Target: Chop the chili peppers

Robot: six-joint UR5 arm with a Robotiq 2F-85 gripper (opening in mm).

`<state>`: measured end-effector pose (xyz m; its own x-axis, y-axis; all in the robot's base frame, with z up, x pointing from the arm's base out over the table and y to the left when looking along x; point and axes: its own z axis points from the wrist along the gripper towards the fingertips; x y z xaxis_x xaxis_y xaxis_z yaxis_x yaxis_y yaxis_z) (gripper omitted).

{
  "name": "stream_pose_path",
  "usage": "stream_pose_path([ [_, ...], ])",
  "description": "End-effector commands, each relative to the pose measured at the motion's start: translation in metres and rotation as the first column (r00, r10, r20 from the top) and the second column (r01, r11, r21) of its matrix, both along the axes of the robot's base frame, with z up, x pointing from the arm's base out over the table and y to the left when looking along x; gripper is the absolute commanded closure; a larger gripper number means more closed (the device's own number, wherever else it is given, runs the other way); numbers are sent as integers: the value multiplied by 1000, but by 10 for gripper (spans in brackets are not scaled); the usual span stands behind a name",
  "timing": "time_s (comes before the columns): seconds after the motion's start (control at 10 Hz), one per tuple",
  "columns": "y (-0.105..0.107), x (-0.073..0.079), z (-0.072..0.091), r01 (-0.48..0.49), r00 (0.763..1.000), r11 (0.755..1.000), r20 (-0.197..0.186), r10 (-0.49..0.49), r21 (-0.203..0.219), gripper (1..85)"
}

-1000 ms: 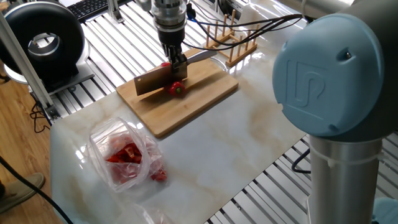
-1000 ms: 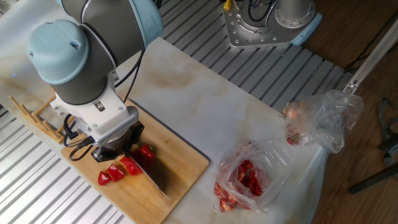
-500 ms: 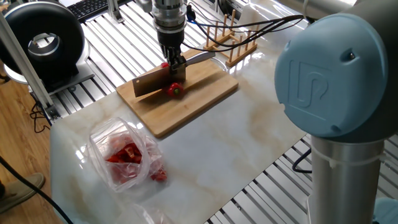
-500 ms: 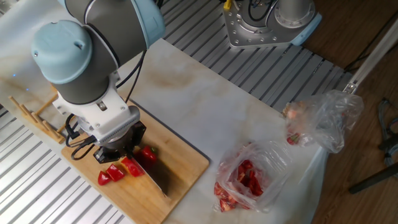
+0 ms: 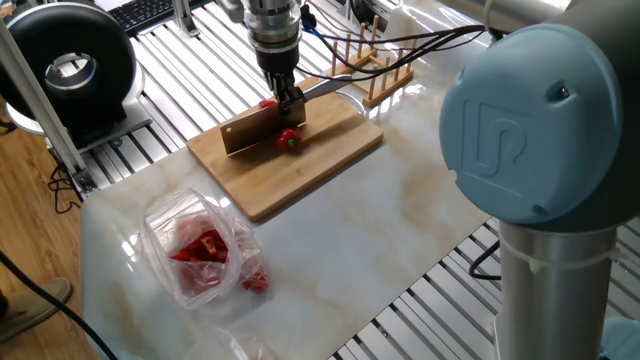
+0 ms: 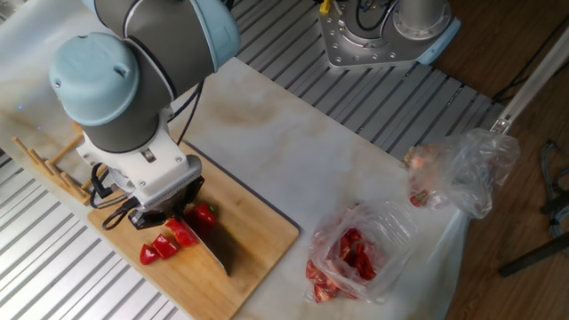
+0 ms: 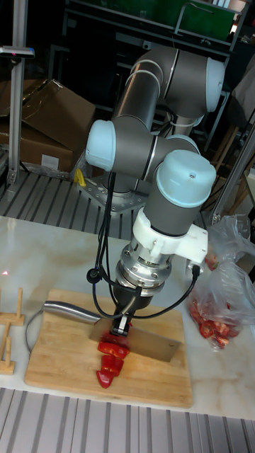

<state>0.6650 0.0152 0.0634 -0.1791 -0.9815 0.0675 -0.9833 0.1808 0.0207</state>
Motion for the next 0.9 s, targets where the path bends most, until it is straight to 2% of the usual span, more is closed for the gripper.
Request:
stream_pose_path([
  [0.0, -9, 1, -1, -3, 1000, 1000, 4, 3, -11, 843],
  [0.4, -21, 3, 1, -22, 1000, 1000, 4, 22, -20, 843],
  [0.8, -3, 7, 1, -13, 1000, 1000, 17, 13, 23, 843],
])
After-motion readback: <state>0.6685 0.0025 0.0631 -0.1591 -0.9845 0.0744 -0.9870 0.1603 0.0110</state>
